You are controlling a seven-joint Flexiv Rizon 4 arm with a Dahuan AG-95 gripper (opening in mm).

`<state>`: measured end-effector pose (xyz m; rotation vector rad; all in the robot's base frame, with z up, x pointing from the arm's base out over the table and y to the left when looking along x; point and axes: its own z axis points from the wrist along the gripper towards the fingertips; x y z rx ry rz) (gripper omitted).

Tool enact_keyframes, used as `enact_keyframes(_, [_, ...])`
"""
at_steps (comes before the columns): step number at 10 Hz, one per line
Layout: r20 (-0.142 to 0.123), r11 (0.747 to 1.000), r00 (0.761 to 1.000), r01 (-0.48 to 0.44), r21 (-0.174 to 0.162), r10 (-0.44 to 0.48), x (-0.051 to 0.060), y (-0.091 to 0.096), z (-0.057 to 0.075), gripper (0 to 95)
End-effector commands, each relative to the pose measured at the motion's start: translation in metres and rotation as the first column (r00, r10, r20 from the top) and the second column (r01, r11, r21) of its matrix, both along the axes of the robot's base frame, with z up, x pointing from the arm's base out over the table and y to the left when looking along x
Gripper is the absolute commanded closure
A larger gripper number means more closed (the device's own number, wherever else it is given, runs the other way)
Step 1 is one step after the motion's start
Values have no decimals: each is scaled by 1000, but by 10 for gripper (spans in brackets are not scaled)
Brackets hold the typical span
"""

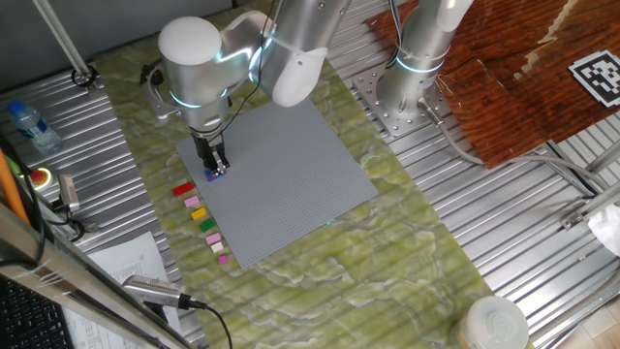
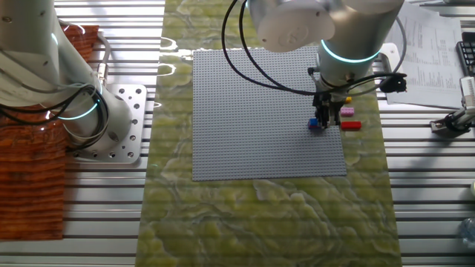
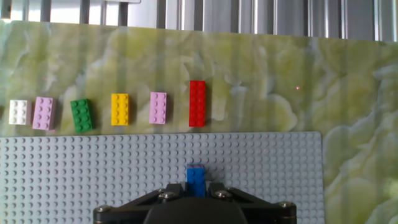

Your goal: Stack small Lego blocks one on top of the other

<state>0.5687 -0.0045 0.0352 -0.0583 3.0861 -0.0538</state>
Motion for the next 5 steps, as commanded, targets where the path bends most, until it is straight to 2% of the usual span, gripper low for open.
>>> enact_keyframes(1, [-3,1000,1000,1,-4,-1,0,0,-7,950])
enact_keyframes(2, [-4,1000,1000,1,-3,-1,-1,0,-3,950])
enact_keyframes(4, [-4,1000,1000,-2,-3,2,-1,0,-1,570])
enact_keyframes(5, [-4,1000,1000,-4,-3,4,-1,0,-1,570])
